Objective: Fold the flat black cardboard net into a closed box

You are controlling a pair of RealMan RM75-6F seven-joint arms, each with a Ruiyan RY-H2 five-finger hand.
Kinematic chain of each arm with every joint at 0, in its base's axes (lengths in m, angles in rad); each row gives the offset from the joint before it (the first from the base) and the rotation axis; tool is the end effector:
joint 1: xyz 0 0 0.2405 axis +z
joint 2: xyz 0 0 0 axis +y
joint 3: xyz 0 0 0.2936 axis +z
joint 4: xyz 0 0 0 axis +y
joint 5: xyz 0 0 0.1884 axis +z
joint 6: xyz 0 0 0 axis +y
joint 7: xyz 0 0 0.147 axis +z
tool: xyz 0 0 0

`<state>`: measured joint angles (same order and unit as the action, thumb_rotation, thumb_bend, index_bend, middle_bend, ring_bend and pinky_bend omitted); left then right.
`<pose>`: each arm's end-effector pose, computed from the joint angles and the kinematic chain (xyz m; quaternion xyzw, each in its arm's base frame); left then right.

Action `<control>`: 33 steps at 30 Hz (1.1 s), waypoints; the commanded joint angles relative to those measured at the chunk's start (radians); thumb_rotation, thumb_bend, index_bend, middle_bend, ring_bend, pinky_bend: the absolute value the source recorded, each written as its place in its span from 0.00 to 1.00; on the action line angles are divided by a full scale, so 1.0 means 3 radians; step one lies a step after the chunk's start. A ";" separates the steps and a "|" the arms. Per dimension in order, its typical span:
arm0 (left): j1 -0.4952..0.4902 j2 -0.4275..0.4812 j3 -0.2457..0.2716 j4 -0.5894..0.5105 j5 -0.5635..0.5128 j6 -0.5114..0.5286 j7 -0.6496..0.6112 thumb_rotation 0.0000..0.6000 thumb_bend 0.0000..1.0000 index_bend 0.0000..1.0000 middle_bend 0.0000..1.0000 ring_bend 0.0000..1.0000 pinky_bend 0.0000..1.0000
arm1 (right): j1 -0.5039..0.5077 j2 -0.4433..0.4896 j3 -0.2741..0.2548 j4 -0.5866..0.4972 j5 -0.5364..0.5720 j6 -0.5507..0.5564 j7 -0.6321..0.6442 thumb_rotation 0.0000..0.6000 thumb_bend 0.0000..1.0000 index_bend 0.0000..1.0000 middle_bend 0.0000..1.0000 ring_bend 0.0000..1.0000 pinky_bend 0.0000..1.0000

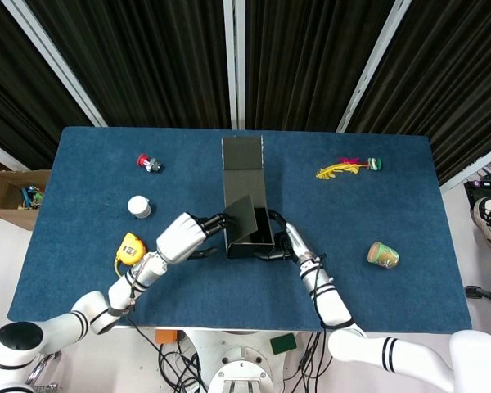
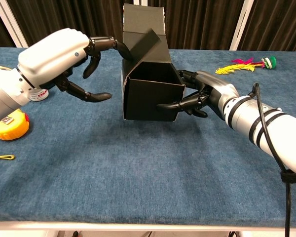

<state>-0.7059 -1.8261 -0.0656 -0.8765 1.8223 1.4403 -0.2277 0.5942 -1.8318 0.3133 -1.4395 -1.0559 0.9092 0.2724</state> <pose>-0.1610 0.3381 -0.0276 -0.7391 -0.1854 -0.5790 0.2901 -0.1614 -0.3249 -0.0763 0.4690 -0.7031 0.4895 0.2145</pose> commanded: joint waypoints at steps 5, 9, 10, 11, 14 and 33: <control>-0.0068 -0.0196 0.0098 0.0388 -0.0019 0.0018 -0.0197 1.00 0.17 0.27 0.25 0.71 1.00 | 0.0051 -0.0044 -0.0005 0.0128 0.0034 -0.0047 -0.0078 1.00 0.33 0.41 0.46 0.77 1.00; -0.0086 -0.0289 0.0144 0.0586 -0.0031 0.0038 -0.0287 1.00 0.17 0.27 0.25 0.71 1.00 | 0.0085 -0.0064 -0.0014 0.0211 0.0015 -0.0058 -0.0139 1.00 0.31 0.40 0.46 0.77 1.00; -0.0088 -0.0310 0.0157 0.0627 -0.0033 0.0037 -0.0304 1.00 0.17 0.27 0.25 0.71 1.00 | 0.0092 -0.0067 -0.0020 0.0231 0.0000 -0.0055 -0.0156 1.00 0.29 0.39 0.46 0.77 1.00; -0.0092 -0.0331 0.0171 0.0667 -0.0033 0.0036 -0.0318 1.00 0.17 0.28 0.25 0.71 1.00 | 0.0099 -0.0071 -0.0032 0.0256 -0.0019 -0.0049 -0.0181 1.00 0.27 0.39 0.46 0.77 1.00; -0.0097 -0.0407 0.0202 0.0786 -0.0050 0.0033 -0.0372 1.00 0.17 0.28 0.25 0.71 1.00 | 0.0108 -0.0081 -0.0067 0.0316 -0.0067 -0.0036 -0.0225 1.00 0.20 0.37 0.45 0.77 1.00; -0.0237 -0.0586 0.0409 0.1151 -0.0001 0.0024 -0.0309 1.00 0.16 0.34 0.31 0.71 1.00 | 0.0099 0.0044 -0.0220 0.0489 -0.0430 -0.0100 0.0010 1.00 0.18 0.24 0.36 0.76 1.00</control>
<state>-0.7748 -2.0036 0.0546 -0.5304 1.8207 1.4461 -0.3243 0.6251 -1.8196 0.2481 -1.2931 -1.1829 0.8781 0.2731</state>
